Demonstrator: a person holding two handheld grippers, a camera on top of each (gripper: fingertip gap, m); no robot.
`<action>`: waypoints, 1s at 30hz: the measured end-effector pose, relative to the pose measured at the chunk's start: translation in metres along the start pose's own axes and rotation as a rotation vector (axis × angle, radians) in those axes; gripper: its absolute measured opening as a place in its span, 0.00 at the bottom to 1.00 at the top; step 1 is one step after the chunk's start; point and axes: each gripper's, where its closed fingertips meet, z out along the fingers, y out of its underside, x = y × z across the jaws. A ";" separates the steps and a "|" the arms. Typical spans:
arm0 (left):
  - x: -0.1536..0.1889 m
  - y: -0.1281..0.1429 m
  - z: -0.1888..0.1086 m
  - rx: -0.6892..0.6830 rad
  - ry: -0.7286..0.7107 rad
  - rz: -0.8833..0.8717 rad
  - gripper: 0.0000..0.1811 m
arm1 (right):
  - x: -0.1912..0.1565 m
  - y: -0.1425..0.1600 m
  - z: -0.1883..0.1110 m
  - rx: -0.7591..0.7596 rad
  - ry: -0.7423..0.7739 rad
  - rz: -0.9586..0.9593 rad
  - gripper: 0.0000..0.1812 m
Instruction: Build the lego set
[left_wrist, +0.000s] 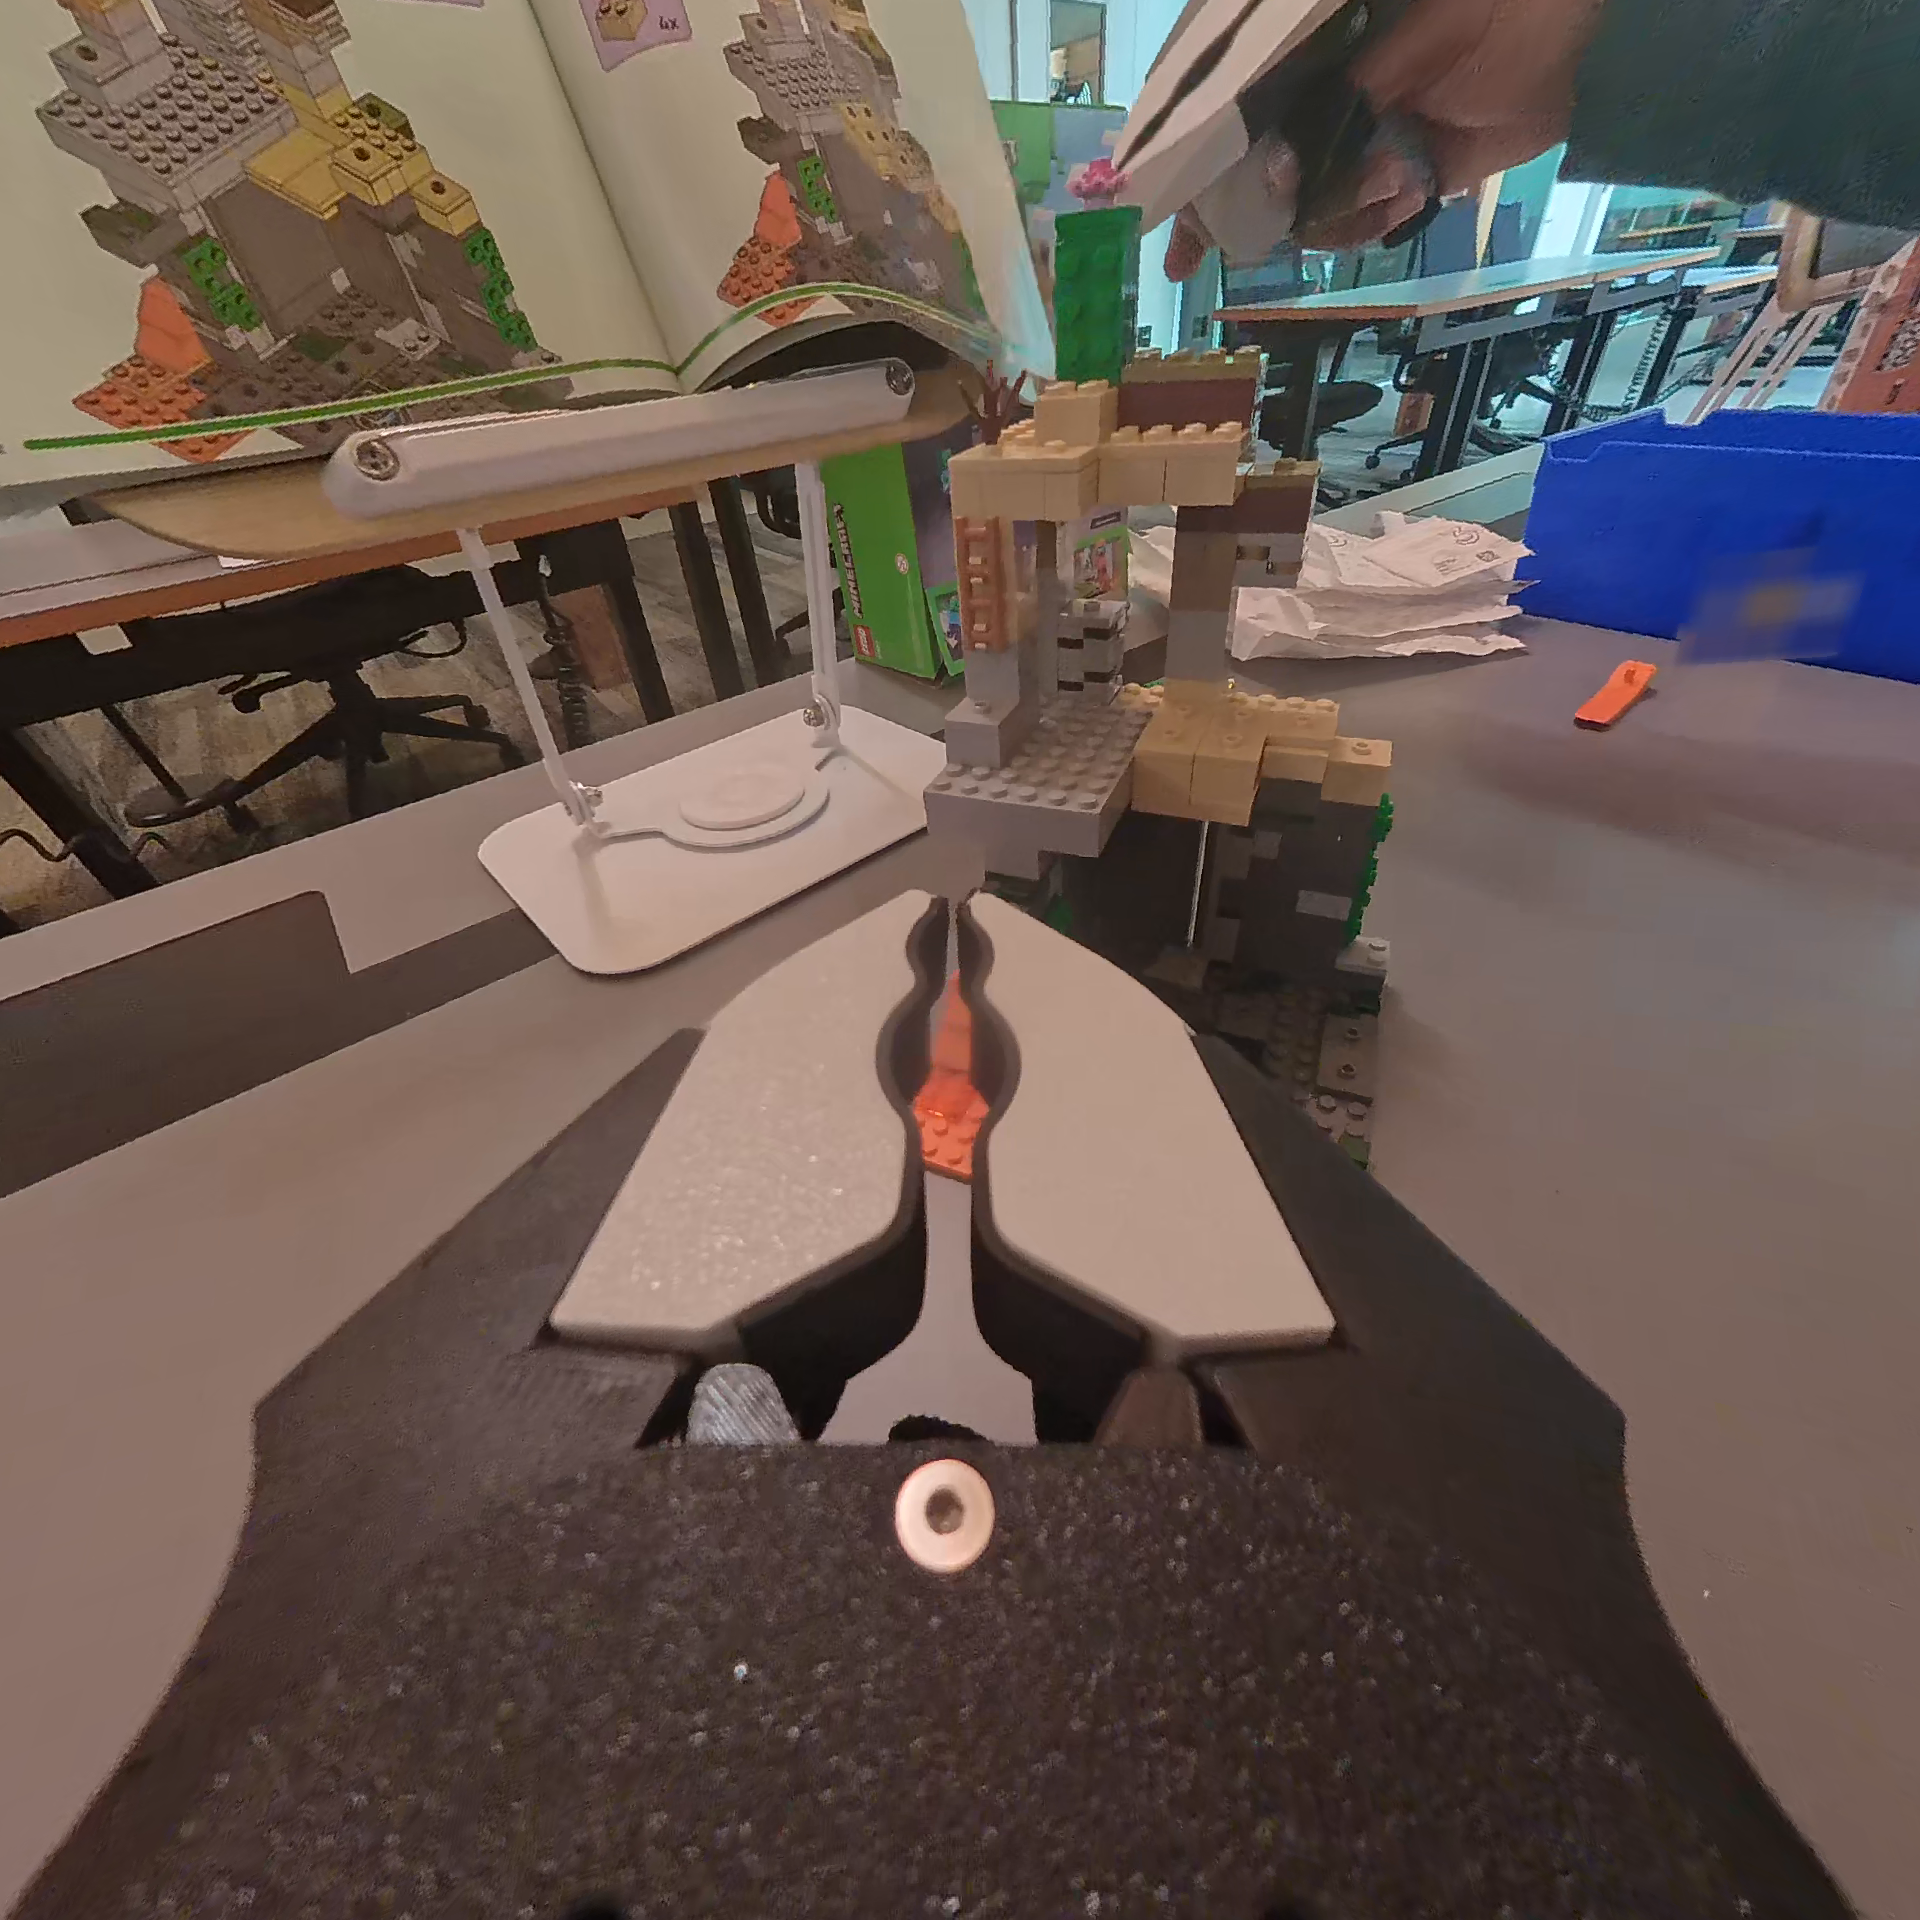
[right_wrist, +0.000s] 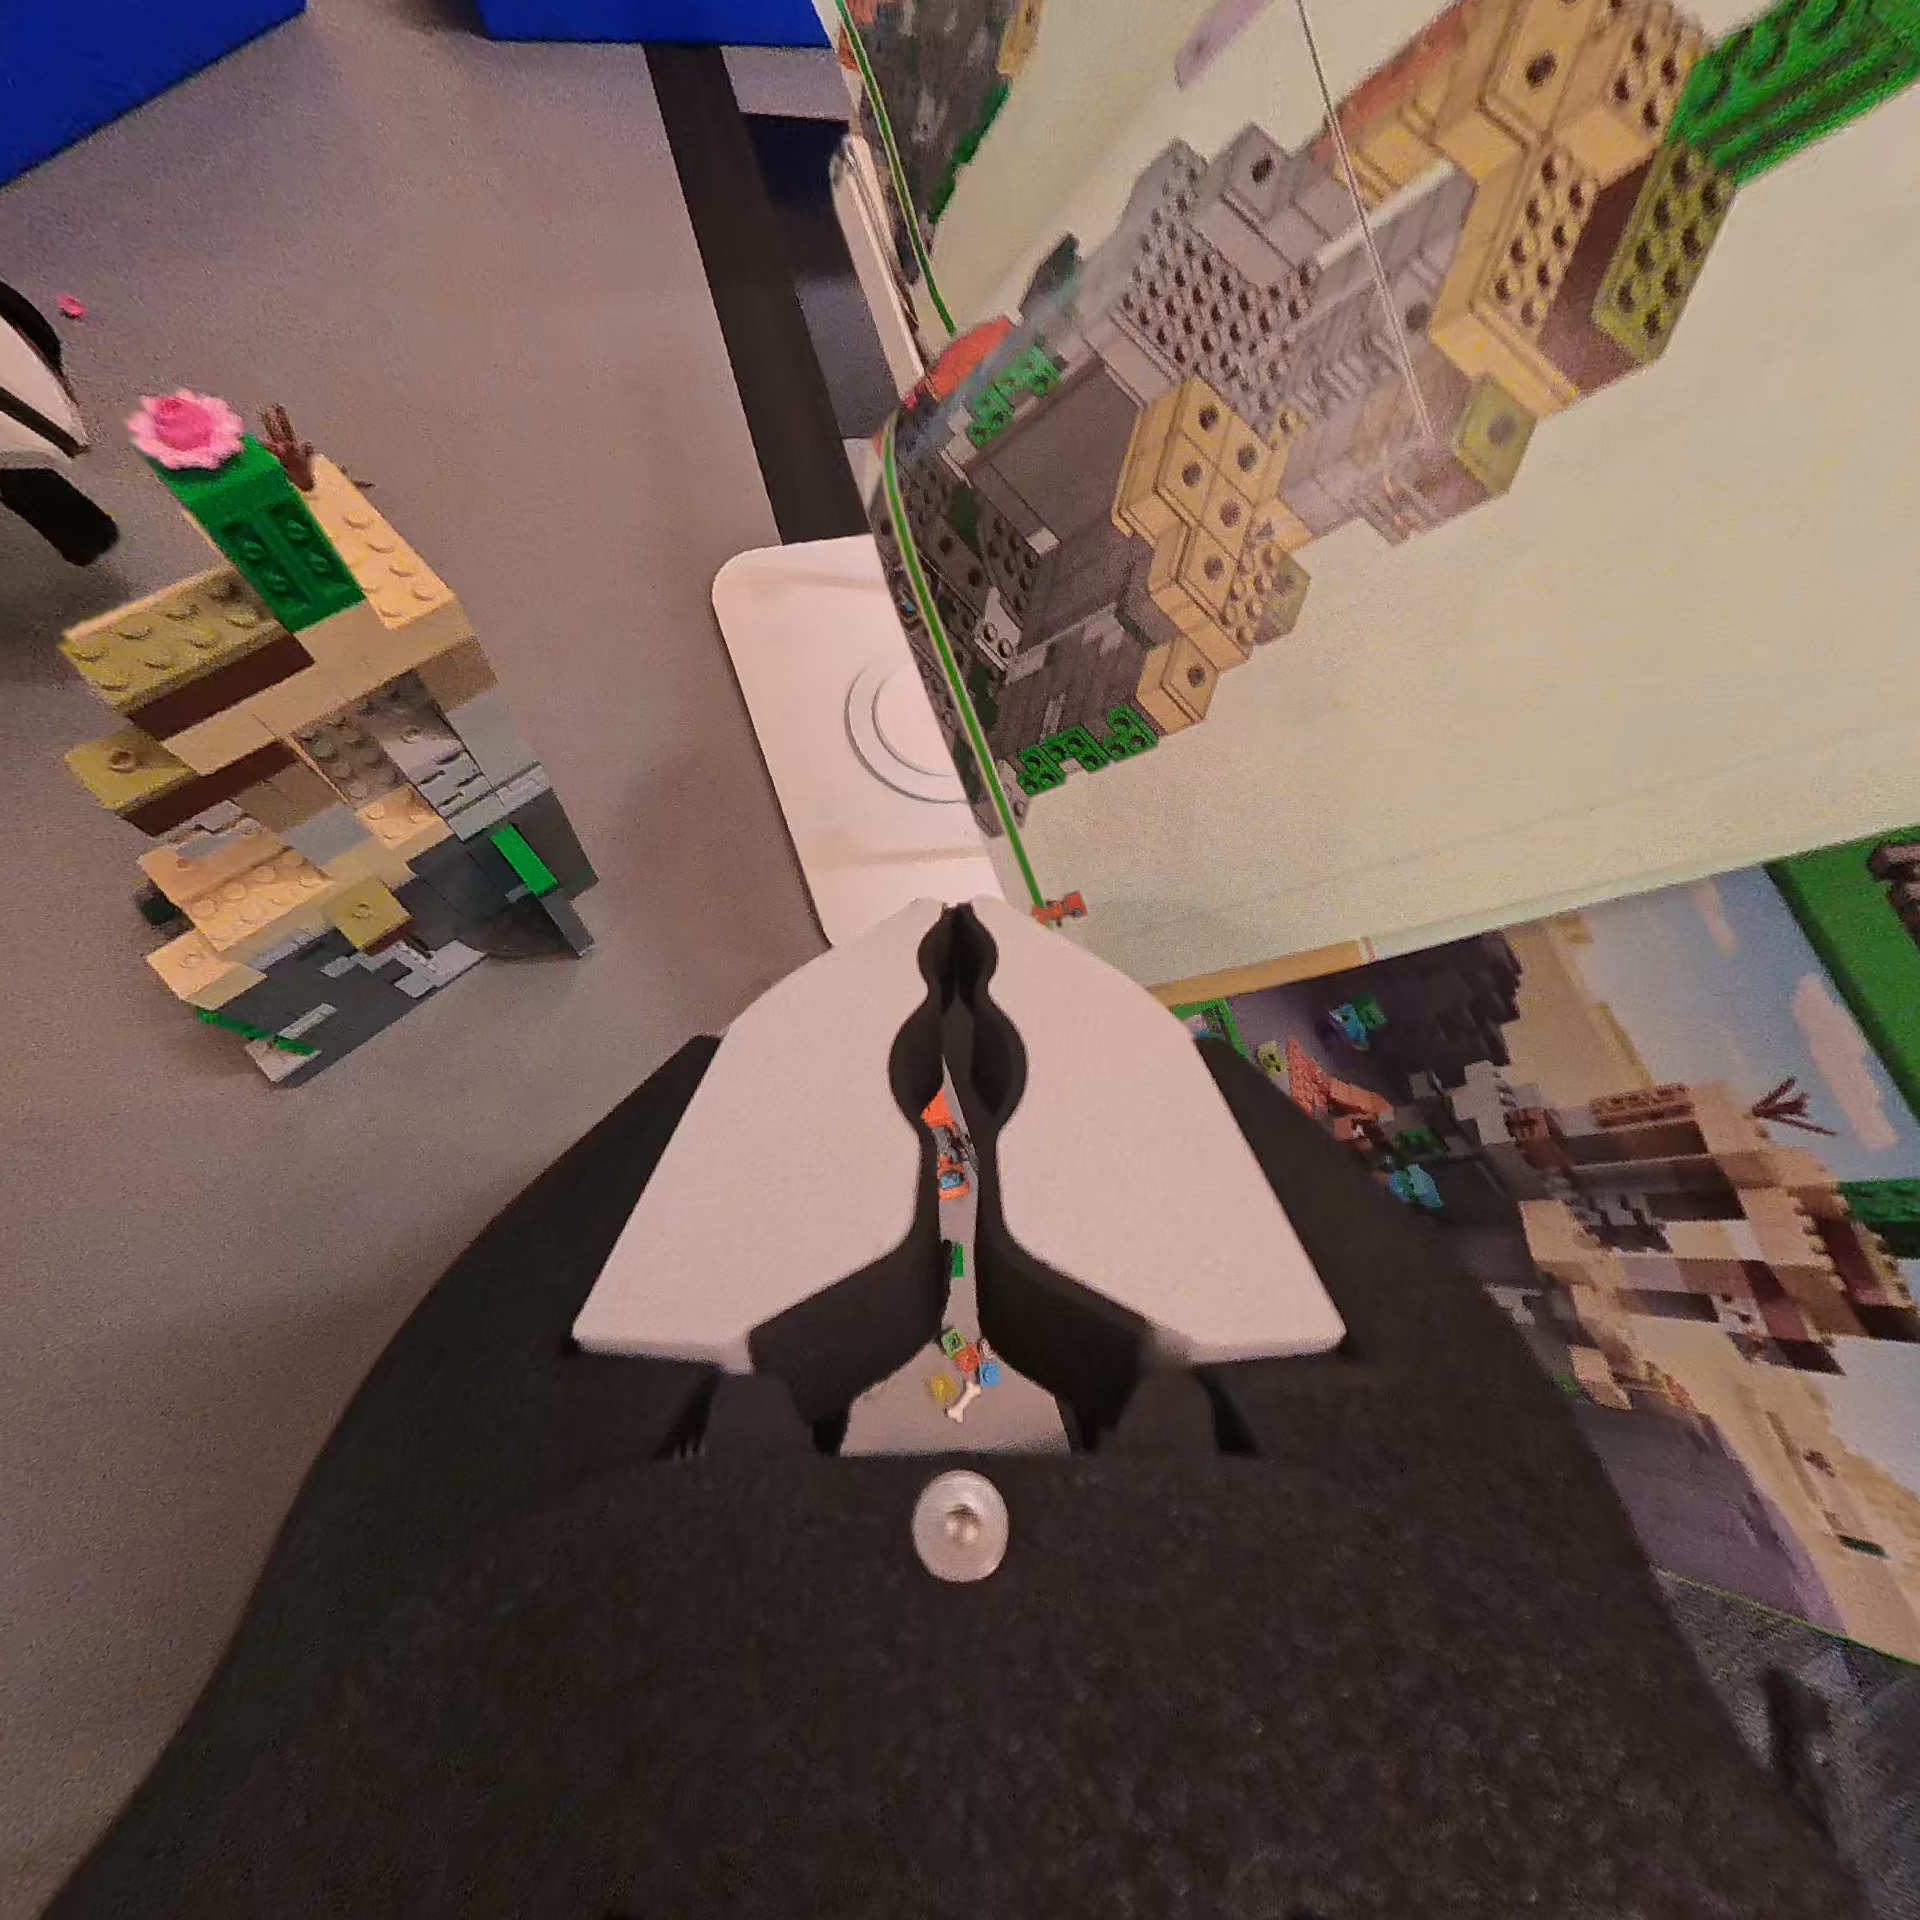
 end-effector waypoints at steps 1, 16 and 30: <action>0.000 0.000 0.000 0.001 0.001 0.000 0.01 | -0.003 -0.003 -0.001 0.002 0.005 -0.011 0.00; 0.007 -0.006 0.000 0.013 0.007 0.017 0.00 | 0.023 0.038 0.032 -0.139 0.560 -0.600 0.13; 0.003 -0.001 0.001 -0.001 0.007 0.004 0.01 | 0.035 0.028 0.034 -0.112 0.660 -0.697 0.04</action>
